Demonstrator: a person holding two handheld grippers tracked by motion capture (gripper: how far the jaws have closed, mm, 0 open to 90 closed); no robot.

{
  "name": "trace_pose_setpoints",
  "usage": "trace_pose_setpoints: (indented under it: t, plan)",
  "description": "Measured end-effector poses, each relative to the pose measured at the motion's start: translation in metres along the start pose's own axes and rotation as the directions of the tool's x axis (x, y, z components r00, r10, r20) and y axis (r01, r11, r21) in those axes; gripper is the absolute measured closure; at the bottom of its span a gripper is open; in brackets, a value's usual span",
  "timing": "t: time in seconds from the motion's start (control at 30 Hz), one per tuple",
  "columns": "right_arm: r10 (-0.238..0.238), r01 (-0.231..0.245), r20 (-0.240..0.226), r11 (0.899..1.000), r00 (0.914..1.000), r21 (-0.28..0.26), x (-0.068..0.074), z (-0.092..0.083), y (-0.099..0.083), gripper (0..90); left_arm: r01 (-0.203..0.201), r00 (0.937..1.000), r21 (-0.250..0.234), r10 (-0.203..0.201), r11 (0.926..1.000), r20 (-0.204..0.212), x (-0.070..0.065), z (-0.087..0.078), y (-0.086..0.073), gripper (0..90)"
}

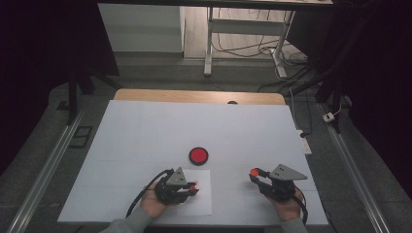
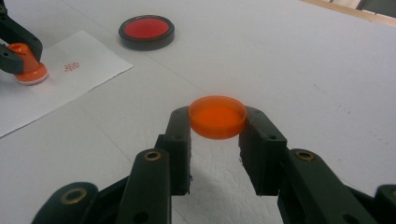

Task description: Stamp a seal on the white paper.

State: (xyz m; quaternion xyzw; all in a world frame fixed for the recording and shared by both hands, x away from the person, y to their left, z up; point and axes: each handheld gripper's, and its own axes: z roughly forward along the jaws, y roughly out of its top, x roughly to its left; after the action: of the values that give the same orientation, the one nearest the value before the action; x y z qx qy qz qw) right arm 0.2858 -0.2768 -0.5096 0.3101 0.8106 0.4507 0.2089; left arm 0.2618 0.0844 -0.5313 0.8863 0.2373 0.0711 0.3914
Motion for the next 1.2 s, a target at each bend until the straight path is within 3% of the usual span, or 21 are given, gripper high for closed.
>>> trace_pose_setpoints:
  t: [1.2]
  plan:
    - [-0.002,0.002,0.004,1.0,1.0,-0.005,0.0021,-0.0008,0.0006,64.5,-0.04,0.9982,-0.016,0.039,0.9991,-0.046,-0.0071,0.0013,-0.0036,73.2]
